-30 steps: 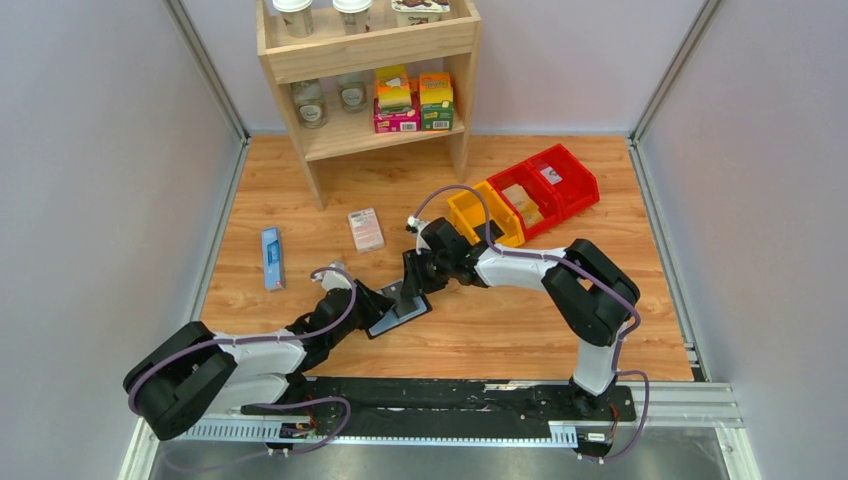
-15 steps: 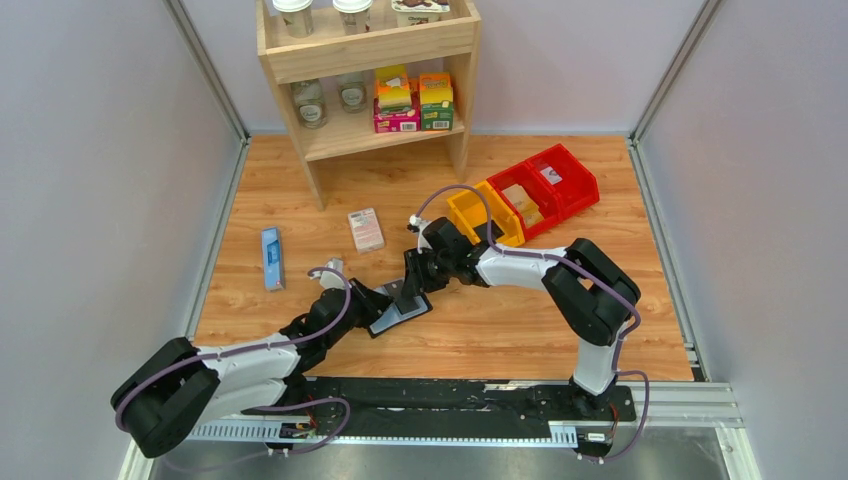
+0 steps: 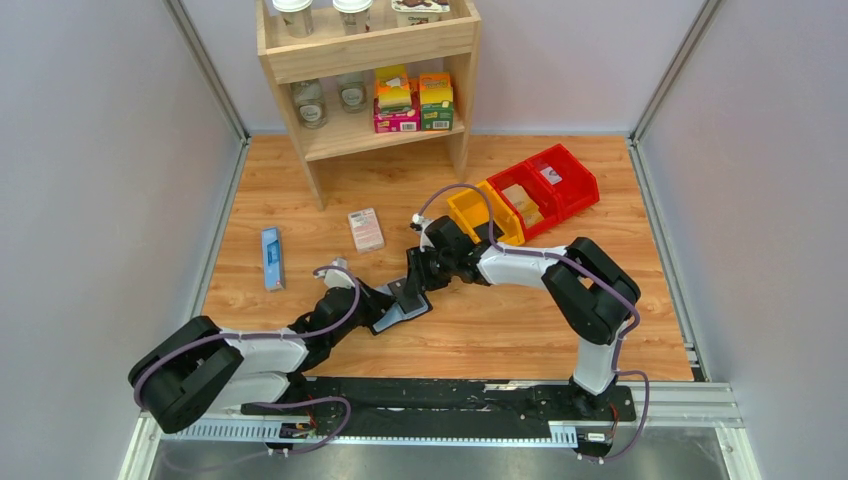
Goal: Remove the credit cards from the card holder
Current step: Remove the credit card from the card holder.
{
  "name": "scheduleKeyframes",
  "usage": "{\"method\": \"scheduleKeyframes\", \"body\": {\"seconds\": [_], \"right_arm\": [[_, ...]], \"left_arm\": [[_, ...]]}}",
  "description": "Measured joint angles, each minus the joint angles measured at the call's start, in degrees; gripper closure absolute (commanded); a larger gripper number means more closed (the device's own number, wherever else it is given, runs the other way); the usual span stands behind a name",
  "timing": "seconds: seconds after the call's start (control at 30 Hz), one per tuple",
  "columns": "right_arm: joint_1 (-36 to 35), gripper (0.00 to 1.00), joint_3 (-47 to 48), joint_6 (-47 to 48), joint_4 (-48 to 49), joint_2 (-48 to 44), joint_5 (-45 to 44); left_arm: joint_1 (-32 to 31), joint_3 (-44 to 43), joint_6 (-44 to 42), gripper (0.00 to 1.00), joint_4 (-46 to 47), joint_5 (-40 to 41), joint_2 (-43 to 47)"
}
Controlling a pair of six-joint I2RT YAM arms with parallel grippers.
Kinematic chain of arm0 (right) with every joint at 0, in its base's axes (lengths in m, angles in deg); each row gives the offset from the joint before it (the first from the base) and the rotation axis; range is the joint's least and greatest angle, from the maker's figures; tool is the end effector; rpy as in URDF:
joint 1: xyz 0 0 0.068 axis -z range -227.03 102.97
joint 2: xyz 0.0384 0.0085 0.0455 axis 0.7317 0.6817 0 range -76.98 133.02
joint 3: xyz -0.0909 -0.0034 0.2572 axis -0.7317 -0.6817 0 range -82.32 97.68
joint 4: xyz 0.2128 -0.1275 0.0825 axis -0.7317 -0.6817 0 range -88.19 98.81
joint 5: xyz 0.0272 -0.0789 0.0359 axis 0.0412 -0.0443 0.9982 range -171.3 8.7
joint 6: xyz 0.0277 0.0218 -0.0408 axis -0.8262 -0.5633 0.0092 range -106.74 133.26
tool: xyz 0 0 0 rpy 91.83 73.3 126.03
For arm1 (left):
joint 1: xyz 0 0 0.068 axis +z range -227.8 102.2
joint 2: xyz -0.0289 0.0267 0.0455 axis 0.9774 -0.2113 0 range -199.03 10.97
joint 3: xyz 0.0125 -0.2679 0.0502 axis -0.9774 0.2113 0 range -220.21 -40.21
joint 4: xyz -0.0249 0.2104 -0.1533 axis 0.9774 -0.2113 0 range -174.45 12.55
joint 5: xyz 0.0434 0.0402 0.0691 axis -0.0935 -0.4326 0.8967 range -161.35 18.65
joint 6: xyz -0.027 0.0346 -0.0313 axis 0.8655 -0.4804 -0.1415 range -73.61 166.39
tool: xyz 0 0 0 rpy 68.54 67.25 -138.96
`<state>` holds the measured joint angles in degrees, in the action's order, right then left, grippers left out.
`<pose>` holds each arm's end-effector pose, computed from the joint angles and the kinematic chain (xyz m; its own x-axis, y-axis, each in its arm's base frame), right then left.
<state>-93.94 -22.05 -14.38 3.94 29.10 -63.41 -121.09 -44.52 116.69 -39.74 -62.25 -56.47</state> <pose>0.2483 0.2813 0.1498 -0.8523 -0.2648 -0.4511 -0.4882 0.7122 0.5044 0.1360 -0.1204 0.1190 -0.6448 -0.6698 -0.3683 -0.1011 0.5523 -0.8275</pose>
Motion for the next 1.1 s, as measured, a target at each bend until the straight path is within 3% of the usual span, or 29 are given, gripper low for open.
{"method": "scheduleKeyframes", "body": {"seconds": [0.27,0.63,0.77,0.87,0.97,1.1], "right_arm": [[0.52,0.62,-0.33,-1.11,0.55,0.22,0.42],[1.75,0.64,-0.33,-3.56,1.49,1.29,2.84],[1.84,0.64,-0.33,-3.67,1.6,1.36,3.08],[1.86,0.64,-0.33,-3.74,1.9,1.46,3.3],[1.86,0.64,-0.33,-3.89,2.27,1.57,3.56],[1.86,0.64,-0.33,-3.91,2.4,1.6,3.76]], "left_arm": [[-0.02,1.01,0.79,1.0,-0.79,0.02,3.26],[-0.02,1.62,3.89,1.0,-16.52,1.77,19.82],[-0.02,1.62,5.01,0.89,-18.93,2.03,19.93],[-0.02,1.62,5.55,0.7,-20.0,2.36,19.06],[-0.07,1.62,6.23,0.58,-20.55,2.97,18.67],[-0.07,1.62,6.73,0.53,-20.57,4.15,18.78]]}}
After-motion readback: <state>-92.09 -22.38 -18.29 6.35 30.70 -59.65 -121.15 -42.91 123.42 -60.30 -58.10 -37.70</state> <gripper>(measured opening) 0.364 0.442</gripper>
